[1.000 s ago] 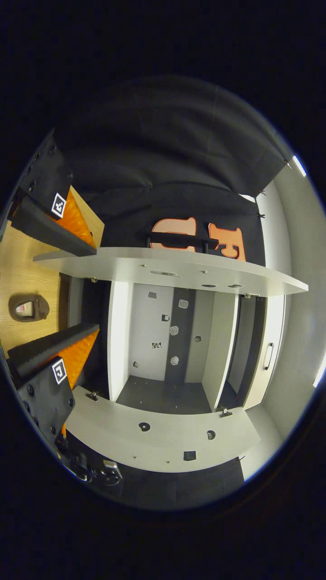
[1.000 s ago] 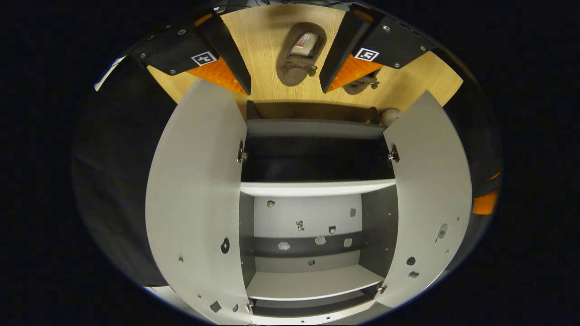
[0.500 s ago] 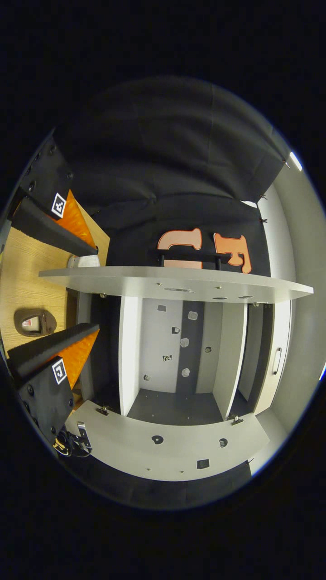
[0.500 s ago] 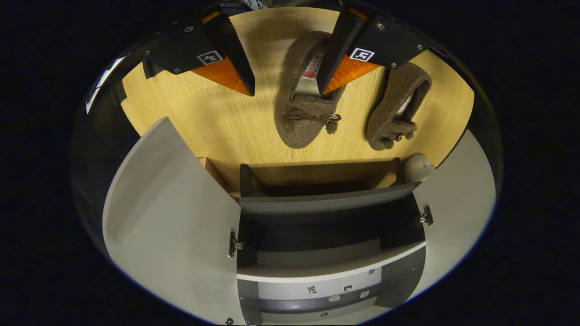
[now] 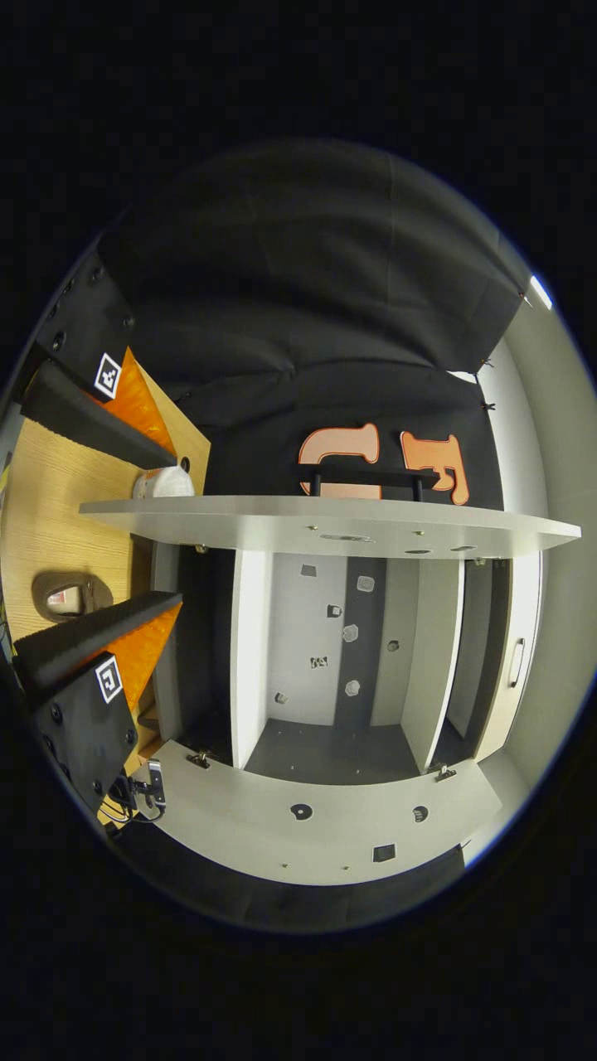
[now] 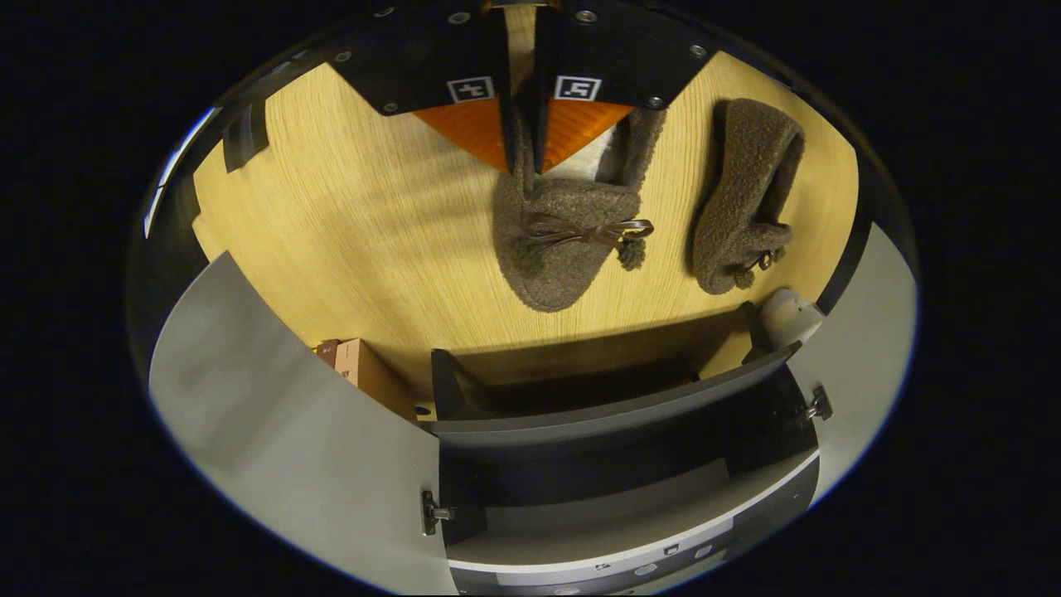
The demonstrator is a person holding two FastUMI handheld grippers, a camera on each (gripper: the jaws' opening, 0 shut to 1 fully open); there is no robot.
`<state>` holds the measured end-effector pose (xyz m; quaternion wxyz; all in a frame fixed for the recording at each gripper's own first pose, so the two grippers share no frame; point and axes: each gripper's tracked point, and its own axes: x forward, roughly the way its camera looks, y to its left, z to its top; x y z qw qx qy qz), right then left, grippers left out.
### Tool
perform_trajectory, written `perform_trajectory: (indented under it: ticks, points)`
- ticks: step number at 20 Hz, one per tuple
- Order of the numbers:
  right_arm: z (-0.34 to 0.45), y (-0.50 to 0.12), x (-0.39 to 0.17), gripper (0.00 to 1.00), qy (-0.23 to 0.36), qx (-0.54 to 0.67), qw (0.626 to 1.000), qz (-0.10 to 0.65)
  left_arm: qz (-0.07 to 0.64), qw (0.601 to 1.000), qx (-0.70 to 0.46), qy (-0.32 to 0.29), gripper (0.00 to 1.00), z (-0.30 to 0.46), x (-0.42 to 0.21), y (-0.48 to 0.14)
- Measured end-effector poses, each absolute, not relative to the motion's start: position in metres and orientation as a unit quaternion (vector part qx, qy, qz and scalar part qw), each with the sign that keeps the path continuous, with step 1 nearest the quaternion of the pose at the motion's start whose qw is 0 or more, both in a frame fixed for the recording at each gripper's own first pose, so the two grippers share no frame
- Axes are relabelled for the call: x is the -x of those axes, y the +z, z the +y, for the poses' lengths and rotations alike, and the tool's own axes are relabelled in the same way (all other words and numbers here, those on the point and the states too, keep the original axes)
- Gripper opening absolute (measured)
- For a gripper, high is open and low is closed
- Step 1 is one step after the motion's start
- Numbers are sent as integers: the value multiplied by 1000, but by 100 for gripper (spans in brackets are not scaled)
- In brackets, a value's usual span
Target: Grab one shoe with the right hand and put it into the shoe cabinet, grab the other shoe with the left hand and put it into the shoe cabinet; then close the right door with the right hand and the left door with the left hand.
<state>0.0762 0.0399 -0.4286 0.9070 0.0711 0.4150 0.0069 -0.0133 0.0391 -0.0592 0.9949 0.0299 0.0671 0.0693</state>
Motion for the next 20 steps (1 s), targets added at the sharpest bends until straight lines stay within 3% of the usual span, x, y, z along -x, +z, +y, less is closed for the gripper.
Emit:
perform_trajectory:
  ticks: [1,3,15,20]
  points:
    - [39,-426,-77,4,7,-75,906,416,68,995,-29,69,94,39,14,-60]
    - [44,-414,-73,1,8,-83,907,412,69,995,-27,67,96,38,14,-61]
    - [76,-239,-86,0,63,-98,940,320,56,997,-32,42,96,31,8,-65]
    - [88,-148,-123,0,91,-96,959,252,57,997,-39,38,94,31,6,-72]
